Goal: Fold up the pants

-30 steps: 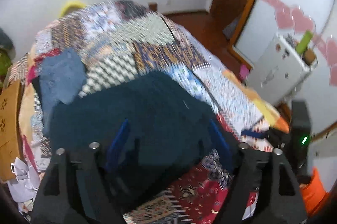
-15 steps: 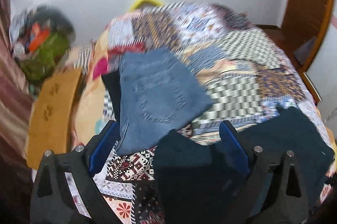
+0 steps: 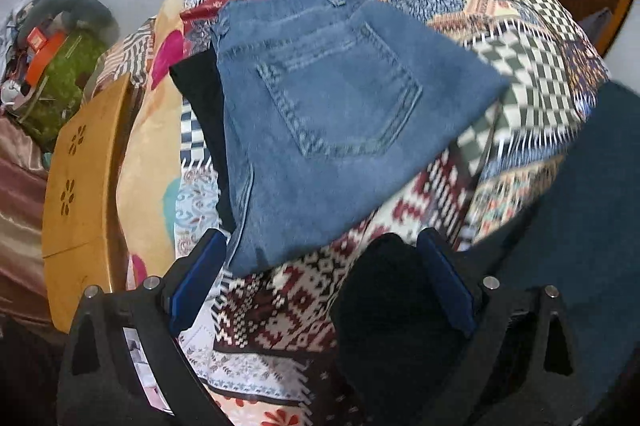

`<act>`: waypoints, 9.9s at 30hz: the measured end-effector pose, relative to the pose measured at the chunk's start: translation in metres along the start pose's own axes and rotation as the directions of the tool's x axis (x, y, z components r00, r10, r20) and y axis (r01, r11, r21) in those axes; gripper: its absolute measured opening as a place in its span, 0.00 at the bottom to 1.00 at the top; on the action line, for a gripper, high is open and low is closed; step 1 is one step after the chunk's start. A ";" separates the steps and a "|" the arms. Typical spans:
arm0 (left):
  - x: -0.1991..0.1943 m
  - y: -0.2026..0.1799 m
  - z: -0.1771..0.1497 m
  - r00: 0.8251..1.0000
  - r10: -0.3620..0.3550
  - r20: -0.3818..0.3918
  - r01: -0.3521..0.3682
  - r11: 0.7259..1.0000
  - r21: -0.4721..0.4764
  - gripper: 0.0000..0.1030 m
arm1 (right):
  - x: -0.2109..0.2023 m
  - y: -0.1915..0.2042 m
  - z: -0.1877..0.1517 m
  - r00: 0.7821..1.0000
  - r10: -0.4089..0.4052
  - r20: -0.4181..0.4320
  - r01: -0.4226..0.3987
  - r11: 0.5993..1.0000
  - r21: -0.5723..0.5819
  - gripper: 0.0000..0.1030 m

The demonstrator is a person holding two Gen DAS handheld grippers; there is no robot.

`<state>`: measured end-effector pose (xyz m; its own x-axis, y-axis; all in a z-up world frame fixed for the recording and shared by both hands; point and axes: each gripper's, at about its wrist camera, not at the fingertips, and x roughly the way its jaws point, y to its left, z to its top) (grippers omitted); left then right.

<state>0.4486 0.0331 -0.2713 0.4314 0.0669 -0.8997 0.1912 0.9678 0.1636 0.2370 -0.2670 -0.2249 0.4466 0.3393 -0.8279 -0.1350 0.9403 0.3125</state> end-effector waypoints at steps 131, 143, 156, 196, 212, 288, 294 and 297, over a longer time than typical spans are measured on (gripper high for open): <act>-0.094 -0.100 -0.044 0.942 -0.336 -0.002 0.336 0.940 0.067 0.85 | -0.009 0.016 0.016 1.000 0.015 0.011 -0.013 0.991 -0.131 0.81; -0.057 -0.108 -0.020 0.852 -0.502 -0.150 0.505 0.863 -0.026 0.87 | 0.038 -0.007 0.022 0.963 0.247 -0.108 -0.245 0.969 0.032 0.81; -0.058 -0.128 -0.007 0.815 -0.562 -0.143 0.566 0.824 -0.015 0.58 | 0.033 -0.002 0.030 0.961 0.257 -0.097 -0.257 0.966 0.020 0.36; -0.150 0.086 0.069 0.859 -0.276 0.432 0.338 0.938 -0.072 0.30 | 0.041 0.167 0.202 0.932 0.259 0.254 -0.170 0.930 -0.325 0.25; 0.045 0.127 0.116 0.932 -0.307 0.193 0.348 0.906 -0.241 0.30 | 0.190 0.167 0.256 0.985 0.158 0.068 -0.137 0.960 -0.246 0.24; -0.382 -0.003 -0.194 0.607 0.159 0.779 0.104 0.956 -0.276 1.00 | -0.171 0.219 -0.004 0.692 0.167 0.702 0.092 0.944 -0.316 1.00; -0.381 -0.009 -0.193 0.610 0.155 0.777 0.089 0.961 -0.261 1.00 | -0.172 0.219 -0.006 0.697 0.163 0.699 0.091 0.946 -0.311 0.99; -0.380 -0.011 -0.192 0.613 0.147 0.777 0.092 0.962 -0.255 1.00 | -0.174 0.220 -0.007 0.696 0.161 0.700 0.092 0.946 -0.310 1.00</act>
<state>0.1136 0.0440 -0.0089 0.9771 -0.0048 -0.2126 -0.0014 0.9996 -0.0290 0.1240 -0.1193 -0.0155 0.9080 0.3681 -0.2000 -0.3604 0.9298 0.0751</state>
